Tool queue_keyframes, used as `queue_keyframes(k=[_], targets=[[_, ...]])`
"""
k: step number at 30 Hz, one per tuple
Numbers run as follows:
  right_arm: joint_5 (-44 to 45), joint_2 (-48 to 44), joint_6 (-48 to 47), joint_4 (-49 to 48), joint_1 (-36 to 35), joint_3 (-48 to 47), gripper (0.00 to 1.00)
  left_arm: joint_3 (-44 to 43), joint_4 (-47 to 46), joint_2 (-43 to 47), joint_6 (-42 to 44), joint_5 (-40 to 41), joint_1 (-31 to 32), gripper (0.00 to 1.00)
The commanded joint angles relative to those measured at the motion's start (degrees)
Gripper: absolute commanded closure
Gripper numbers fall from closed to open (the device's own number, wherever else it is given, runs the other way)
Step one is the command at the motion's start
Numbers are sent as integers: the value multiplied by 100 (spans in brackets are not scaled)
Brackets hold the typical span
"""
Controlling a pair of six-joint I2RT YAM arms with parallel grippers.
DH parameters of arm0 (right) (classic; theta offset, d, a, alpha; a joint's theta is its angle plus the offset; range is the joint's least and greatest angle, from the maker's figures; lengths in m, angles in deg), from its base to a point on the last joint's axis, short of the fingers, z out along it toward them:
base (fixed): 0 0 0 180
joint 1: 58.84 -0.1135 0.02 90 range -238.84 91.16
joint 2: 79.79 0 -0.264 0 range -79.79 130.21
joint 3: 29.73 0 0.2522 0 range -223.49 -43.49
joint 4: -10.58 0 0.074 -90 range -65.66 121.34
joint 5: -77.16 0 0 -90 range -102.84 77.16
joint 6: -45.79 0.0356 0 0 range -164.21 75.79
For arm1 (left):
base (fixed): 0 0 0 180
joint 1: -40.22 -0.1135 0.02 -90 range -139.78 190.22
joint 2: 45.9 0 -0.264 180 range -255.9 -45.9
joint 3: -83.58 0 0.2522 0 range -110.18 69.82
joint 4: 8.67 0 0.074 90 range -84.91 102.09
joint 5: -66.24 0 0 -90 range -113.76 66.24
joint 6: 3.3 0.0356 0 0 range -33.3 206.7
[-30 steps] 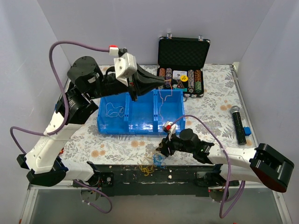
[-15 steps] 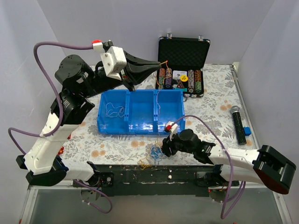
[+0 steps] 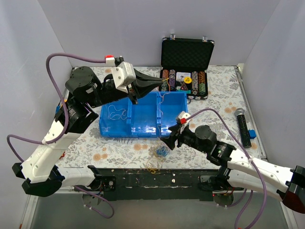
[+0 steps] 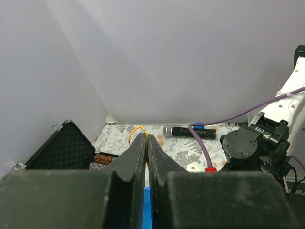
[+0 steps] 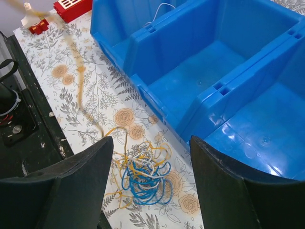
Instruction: Untangle the cables
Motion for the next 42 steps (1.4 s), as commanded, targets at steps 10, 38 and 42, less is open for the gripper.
queue_keyframes(k=[10,38,42], targets=[[-740,161,142,-693,-32,-316,23,-150,31,81,49,-148,24,100],[-1654,2148,441,-1765,-32,79,51,-2284,-171,-560,163,-16,33,100],[-1645,2482,397,-1748,-49,228,52,-2794,-469,-710,260,177,24,100]])
